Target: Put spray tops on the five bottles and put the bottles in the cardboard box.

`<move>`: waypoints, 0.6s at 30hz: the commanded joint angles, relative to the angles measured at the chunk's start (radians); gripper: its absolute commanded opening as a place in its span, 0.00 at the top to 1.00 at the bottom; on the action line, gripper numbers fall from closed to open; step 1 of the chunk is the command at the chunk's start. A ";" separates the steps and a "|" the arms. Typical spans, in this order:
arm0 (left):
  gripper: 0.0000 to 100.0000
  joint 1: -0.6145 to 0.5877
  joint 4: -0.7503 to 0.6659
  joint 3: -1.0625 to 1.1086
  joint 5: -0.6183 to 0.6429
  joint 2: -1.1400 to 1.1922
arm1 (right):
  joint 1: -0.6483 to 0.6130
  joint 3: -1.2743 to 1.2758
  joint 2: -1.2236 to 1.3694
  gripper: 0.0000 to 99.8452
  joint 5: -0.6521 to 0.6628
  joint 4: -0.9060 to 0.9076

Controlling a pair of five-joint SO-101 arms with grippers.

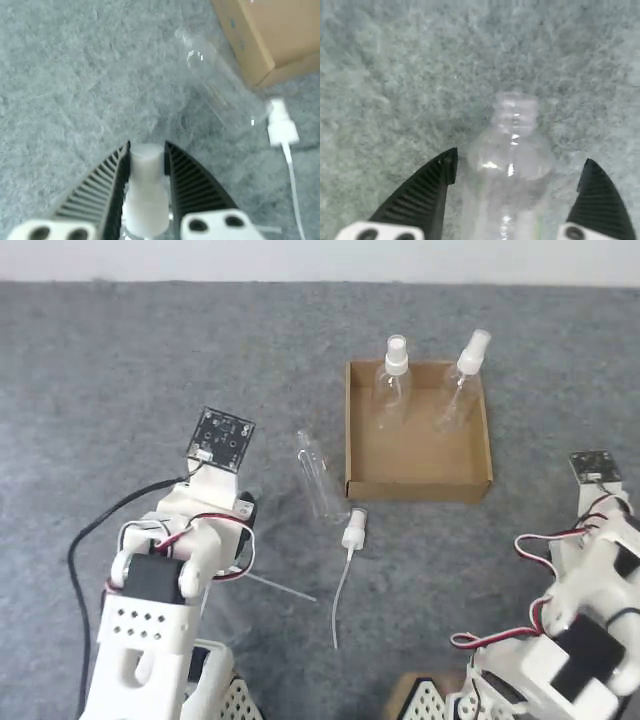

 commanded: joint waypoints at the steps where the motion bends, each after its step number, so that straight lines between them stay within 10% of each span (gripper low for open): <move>1: 0.99 0.000 -0.021 -0.010 0.008 -0.028 | -0.044 -0.144 -0.018 0.74 0.009 0.082; 7: 0.99 0.000 -0.021 -0.010 0.008 -0.026 | -0.056 -0.368 -0.019 0.79 0.015 0.384; 18: 0.99 0.000 -0.021 -0.010 0.008 -0.026 | 0.024 -0.411 0.176 0.74 0.129 0.423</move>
